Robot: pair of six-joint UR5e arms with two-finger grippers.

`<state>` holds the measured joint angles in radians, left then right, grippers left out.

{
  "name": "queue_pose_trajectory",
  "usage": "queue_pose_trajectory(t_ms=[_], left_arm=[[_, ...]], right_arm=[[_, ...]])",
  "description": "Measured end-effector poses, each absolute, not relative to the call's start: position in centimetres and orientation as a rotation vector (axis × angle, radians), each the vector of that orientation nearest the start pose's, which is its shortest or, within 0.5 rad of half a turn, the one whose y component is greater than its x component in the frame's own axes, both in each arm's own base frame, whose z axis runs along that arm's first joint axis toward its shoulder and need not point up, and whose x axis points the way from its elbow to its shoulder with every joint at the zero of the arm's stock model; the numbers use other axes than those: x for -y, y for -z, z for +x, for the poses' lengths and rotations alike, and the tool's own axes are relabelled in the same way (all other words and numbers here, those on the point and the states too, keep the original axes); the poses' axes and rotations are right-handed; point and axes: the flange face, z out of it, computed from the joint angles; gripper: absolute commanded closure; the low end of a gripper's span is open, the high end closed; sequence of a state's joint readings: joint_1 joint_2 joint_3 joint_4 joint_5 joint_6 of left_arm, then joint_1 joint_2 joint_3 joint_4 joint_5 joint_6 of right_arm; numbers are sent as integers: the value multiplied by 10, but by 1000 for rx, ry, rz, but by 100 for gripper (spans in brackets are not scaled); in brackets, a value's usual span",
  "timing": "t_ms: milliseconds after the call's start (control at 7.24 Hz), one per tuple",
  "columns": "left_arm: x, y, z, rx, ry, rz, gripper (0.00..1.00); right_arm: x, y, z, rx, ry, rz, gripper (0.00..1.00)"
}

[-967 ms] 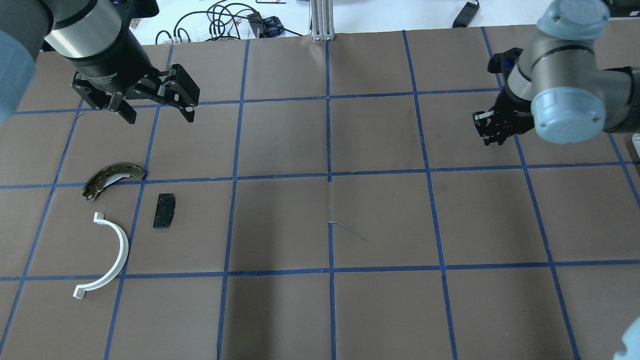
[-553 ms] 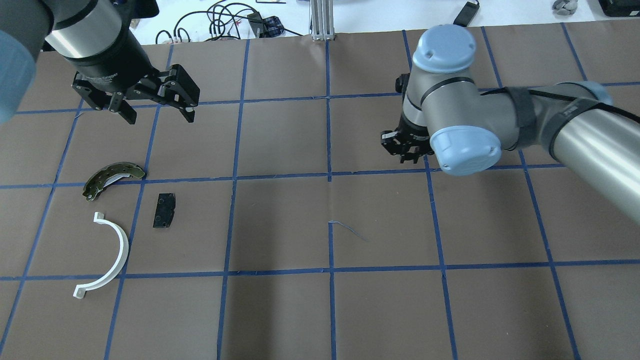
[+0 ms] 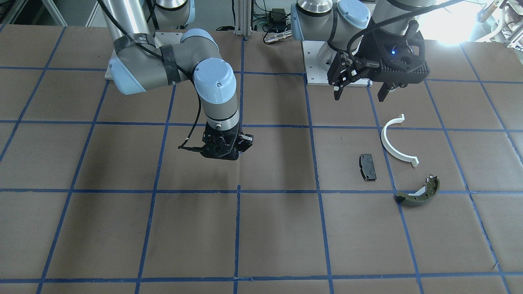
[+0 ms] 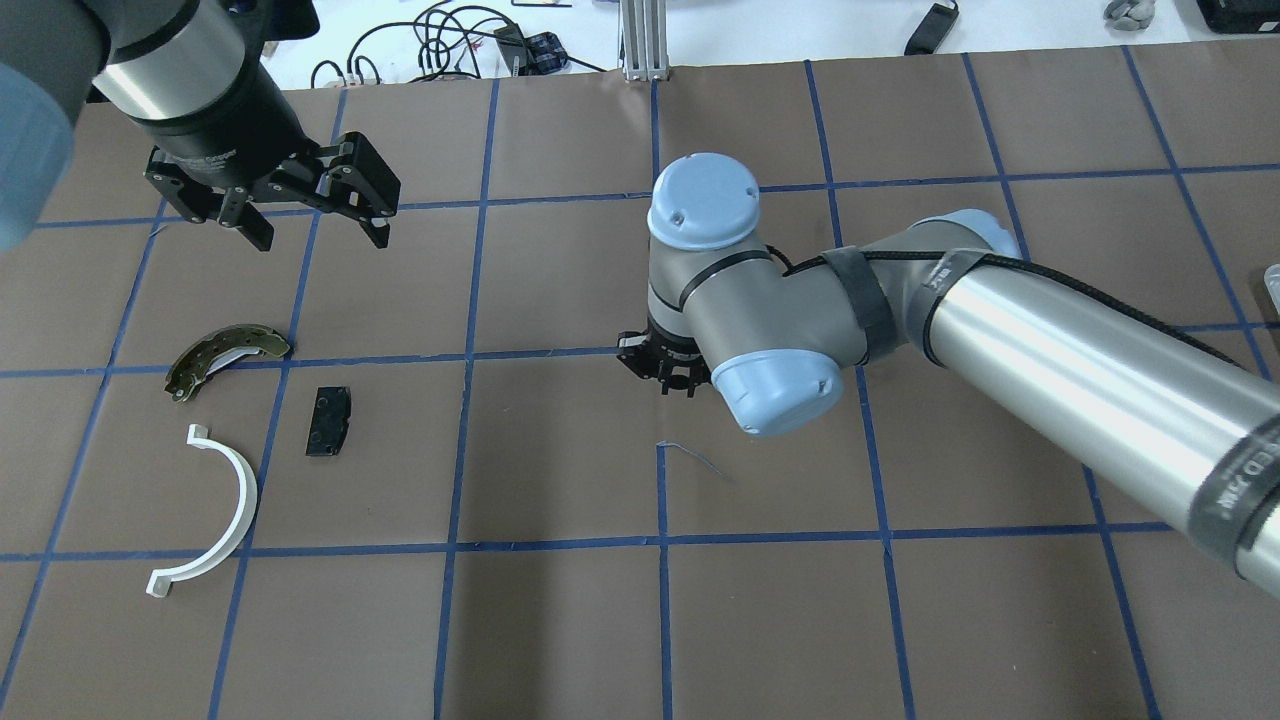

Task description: Place bearing gear from tray to pile

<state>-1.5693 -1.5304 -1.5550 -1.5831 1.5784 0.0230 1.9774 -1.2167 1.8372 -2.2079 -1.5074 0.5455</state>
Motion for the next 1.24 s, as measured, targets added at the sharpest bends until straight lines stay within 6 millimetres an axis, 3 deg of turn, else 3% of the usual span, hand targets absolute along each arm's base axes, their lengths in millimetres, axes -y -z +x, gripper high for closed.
queue_pose_trajectory(t_ms=[138,415,691,829,1106,1244], left_arm=[[479,-514,-132,-3132,68,40,0],[478,-514,-132,-3131,69,49,0],[478,-514,-132,-3131,67,50,0],[478,-513,-132,-3131,64,51,0],[483,-502,-134,-3133,46,36,0],[492,-486,-136,-3136,40,7,0]], right_arm=[[464,-217,369,-3064,-4,250,1],[465,-205,377,-3059,19,263,0],[482,-223,360,-3059,28,245,0],[498,-244,329,-3071,20,189,0],[530,-296,217,-3120,-12,3,0],[539,-316,156,-3152,-5,-101,0]])
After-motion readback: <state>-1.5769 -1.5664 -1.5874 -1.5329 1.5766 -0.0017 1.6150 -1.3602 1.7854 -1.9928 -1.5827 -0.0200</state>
